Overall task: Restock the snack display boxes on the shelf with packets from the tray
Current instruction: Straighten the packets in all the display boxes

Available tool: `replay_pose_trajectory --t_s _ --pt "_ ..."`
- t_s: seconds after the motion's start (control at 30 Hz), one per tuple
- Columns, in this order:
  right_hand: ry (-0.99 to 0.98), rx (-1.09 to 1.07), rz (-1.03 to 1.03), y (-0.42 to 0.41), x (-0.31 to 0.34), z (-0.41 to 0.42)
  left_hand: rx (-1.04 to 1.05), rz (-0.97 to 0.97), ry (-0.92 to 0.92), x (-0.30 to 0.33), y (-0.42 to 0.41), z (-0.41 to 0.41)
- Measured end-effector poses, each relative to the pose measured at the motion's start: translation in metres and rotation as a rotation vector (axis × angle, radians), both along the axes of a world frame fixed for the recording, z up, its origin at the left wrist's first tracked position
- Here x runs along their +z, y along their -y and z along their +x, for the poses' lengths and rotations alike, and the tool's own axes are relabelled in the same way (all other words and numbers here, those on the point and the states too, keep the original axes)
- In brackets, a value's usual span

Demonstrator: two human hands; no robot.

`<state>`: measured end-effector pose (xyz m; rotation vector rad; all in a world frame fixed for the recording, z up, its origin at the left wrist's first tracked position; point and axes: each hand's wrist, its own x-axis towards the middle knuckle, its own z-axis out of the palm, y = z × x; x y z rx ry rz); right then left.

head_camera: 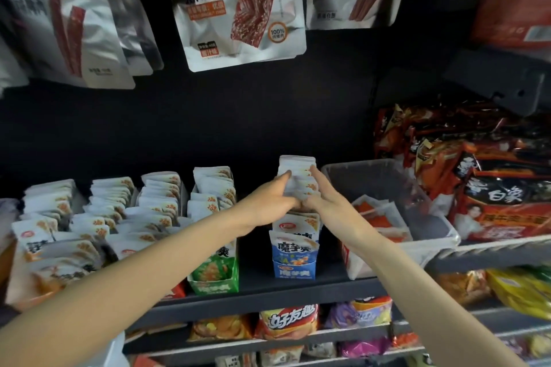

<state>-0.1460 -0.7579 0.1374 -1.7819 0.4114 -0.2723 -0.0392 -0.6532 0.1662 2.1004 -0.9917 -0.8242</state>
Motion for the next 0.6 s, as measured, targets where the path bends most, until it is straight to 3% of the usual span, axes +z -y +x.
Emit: replay_pose_trajectory --t_s 0.1,0.17,0.27,0.4,0.5,0.6 --pt "0.105 0.045 0.119 -0.003 0.007 -0.002 0.081 -0.127 -0.112 -0.003 -0.004 -0.015" --pt "0.119 0.098 0.078 0.002 0.007 -0.004 0.021 -0.107 0.004 -0.006 -0.008 -0.023" --pt "0.098 0.014 -0.325 0.027 0.009 -0.001 -0.091 -0.018 0.232 -0.007 -0.016 -0.022" --pt "0.078 0.005 -0.867 0.056 0.022 0.013 -0.212 0.052 0.379 -0.001 -0.027 -0.021" --pt "-0.087 0.113 -1.112 0.056 0.024 0.027 -0.316 0.169 0.600 0.000 -0.032 -0.021" --pt "-0.151 0.133 -1.273 0.049 0.028 0.037 -0.334 0.150 0.919 -0.004 -0.034 -0.021"
